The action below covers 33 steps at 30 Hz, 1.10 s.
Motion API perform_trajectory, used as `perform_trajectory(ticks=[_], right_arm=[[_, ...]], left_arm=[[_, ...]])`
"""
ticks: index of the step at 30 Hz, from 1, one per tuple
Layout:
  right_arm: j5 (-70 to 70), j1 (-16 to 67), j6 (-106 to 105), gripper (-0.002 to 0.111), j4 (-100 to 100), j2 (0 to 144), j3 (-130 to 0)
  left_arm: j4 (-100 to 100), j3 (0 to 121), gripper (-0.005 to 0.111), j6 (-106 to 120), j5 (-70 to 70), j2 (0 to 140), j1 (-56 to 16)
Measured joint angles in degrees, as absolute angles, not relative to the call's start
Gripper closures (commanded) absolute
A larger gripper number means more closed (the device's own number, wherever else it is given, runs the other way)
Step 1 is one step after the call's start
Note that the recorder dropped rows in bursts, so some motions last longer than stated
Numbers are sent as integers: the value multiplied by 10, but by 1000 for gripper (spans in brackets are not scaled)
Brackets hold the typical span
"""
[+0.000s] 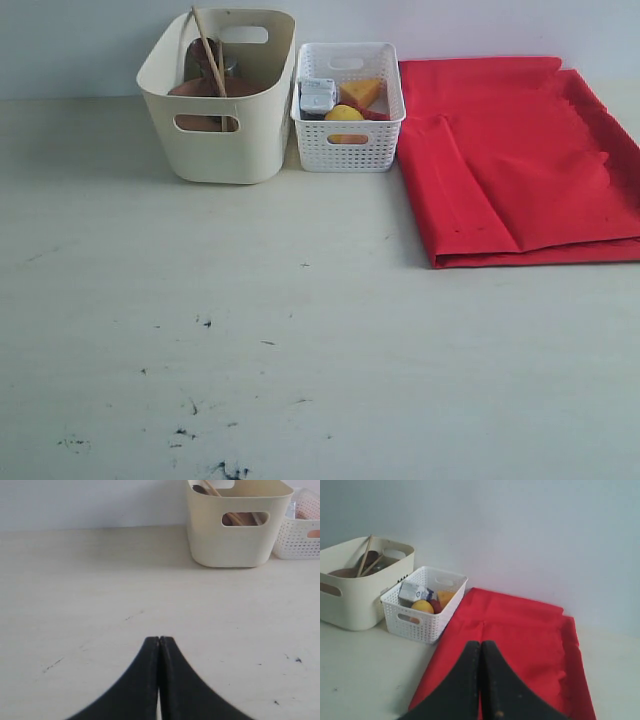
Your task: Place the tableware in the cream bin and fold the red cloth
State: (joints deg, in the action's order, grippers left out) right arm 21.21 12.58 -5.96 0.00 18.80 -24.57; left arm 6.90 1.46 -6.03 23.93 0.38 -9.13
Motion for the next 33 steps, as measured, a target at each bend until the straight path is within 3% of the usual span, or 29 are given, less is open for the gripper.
perform_trajectory(ticks=[12, 19, 33], right_arm=[[139, 126, -59, 108, 0, 201, -140], [143, 126, -59, 108, 11, 201, -134], [147, 126, -59, 108, 15, 201, -134]], left_arm=[[69, 2, 107, -60, 217, 4, -67], [69, 2, 107, -60, 214, 4, -27], [69, 2, 107, -60, 214, 4, -24]])
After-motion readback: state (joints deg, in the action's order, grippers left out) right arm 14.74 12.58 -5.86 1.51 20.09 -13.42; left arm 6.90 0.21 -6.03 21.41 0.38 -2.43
